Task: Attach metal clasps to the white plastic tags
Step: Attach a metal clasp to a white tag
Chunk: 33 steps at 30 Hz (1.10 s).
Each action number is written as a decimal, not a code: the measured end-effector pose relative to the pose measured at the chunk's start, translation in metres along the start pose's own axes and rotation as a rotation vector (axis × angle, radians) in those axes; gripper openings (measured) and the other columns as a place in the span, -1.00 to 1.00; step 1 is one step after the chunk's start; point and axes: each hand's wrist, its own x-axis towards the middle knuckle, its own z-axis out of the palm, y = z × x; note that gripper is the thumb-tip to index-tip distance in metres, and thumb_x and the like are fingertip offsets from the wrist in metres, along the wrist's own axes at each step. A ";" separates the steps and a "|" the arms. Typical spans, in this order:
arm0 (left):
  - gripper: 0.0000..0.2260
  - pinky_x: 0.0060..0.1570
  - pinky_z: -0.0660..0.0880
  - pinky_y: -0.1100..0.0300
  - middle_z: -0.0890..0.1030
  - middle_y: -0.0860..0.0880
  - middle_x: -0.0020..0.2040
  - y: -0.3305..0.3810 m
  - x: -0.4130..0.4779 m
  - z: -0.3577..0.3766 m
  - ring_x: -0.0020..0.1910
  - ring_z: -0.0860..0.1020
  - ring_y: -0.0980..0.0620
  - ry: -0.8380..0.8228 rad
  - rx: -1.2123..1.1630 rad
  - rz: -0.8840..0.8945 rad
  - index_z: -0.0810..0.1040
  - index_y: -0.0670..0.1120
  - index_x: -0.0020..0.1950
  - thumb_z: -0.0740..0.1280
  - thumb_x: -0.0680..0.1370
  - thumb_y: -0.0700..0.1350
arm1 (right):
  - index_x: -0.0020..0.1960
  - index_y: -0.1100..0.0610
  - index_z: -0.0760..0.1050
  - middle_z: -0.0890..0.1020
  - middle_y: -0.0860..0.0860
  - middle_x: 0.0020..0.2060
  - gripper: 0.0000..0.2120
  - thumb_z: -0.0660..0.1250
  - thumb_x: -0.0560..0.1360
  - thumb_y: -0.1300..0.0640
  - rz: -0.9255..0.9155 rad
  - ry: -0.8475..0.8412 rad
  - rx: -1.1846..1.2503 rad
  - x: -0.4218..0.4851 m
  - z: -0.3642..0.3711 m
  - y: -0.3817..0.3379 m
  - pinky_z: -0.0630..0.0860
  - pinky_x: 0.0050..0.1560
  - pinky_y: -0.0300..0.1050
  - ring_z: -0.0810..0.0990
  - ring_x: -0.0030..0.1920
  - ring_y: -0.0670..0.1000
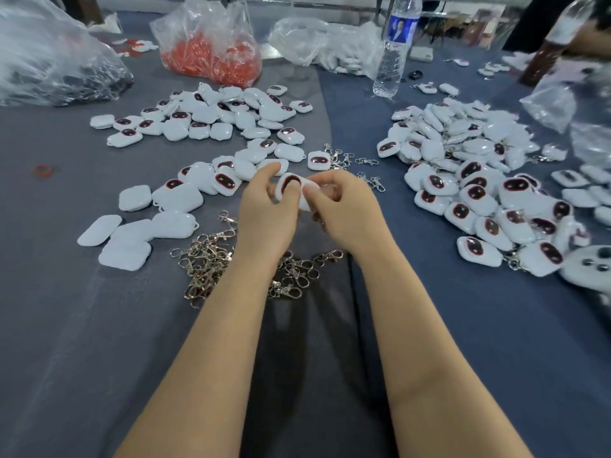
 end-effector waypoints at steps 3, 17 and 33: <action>-0.78 0.11 0.51 0.07 0.59 -0.07 0.06 0.010 -0.004 0.036 0.02 0.57 -0.02 -0.050 -0.012 0.031 0.44 -0.01 0.15 0.33 0.53 -0.13 | 0.00 -0.01 0.51 0.64 0.03 -0.20 -0.92 0.32 0.51 0.05 0.056 0.076 0.008 -0.007 -0.039 0.010 0.54 -0.07 -0.02 0.61 -0.16 0.03; -0.67 0.16 0.30 0.35 0.46 -0.05 0.32 0.028 -0.046 0.221 0.29 0.41 0.06 -0.401 -0.083 0.049 0.42 -0.14 0.36 0.22 0.58 -0.19 | 0.16 0.11 0.39 0.51 0.06 0.09 -0.77 0.23 0.52 0.16 0.280 0.667 -0.354 -0.017 -0.157 0.083 0.37 -0.13 -0.10 0.48 -0.09 0.02; -0.88 -0.32 0.50 0.25 0.54 0.01 -0.23 0.036 -0.003 0.119 -0.28 0.53 0.10 -0.029 -0.411 -0.114 0.52 -0.08 -0.04 0.24 0.52 -0.27 | -0.05 0.01 0.39 0.47 -0.19 -0.30 -0.90 0.28 0.47 0.17 0.049 0.186 -0.182 0.000 -0.071 0.026 0.34 -0.28 -0.29 0.46 -0.25 -0.16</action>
